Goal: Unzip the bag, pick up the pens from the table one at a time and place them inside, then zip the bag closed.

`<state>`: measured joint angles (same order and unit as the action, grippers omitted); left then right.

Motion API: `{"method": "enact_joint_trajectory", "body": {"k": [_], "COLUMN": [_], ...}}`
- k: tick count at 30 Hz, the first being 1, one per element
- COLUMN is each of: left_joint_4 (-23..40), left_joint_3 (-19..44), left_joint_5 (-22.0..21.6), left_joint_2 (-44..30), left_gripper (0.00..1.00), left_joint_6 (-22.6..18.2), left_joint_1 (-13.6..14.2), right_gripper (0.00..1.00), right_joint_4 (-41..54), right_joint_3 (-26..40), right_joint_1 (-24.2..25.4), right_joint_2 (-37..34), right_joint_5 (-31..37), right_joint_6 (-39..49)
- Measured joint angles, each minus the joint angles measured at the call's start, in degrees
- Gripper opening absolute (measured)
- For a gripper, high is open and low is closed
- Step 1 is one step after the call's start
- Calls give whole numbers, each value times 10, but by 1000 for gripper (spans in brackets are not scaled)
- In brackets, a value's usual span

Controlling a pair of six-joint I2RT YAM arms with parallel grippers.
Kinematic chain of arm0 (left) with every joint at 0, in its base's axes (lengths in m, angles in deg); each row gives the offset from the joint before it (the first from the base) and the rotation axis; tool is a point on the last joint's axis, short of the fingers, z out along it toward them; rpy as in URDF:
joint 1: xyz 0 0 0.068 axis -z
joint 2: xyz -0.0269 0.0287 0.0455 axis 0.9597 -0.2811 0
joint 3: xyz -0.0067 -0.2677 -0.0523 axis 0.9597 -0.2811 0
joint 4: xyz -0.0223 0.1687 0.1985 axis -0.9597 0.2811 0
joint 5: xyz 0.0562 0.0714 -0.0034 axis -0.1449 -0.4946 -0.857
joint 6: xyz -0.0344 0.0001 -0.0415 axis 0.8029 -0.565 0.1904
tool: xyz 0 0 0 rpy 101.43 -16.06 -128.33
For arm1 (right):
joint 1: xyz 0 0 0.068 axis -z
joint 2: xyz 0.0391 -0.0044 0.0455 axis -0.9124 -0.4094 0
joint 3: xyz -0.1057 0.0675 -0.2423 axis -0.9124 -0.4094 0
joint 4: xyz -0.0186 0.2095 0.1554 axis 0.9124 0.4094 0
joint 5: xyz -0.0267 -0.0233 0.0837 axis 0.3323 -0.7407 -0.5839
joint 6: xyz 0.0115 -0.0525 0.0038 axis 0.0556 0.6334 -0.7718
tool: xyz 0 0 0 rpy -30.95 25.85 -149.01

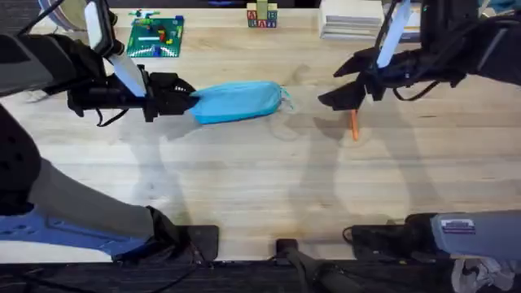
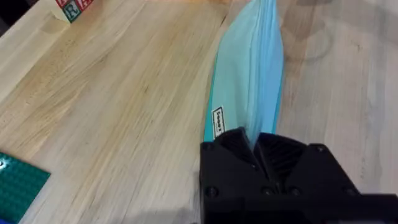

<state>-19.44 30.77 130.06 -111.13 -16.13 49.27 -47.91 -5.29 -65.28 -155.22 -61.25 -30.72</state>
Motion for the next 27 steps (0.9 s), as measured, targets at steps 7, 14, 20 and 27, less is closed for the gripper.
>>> {"method": "enact_joint_trajectory", "body": {"k": [7,14,20,27], "left_joint_4": [0,0,0,0], "left_joint_3": [0,0,0,0], "left_joint_5": [0,0,0,0], "left_joint_2": [0,0,0,0], "left_gripper": [42,42,42,42], "left_joint_6": [0,0,0,0], "left_joint_1": [0,0,0,0], "right_gripper": [986,982,995,993], "right_joint_4": [-34,-63,-88,-135], "right_joint_3": [1,1,2,2], "right_joint_1": [-16,-50,-71,-88], "right_joint_2": [-44,-69,-93,-116], "right_joint_5": [-36,-45,-49,-58], "right_joint_6": [31,68,77,77]}}
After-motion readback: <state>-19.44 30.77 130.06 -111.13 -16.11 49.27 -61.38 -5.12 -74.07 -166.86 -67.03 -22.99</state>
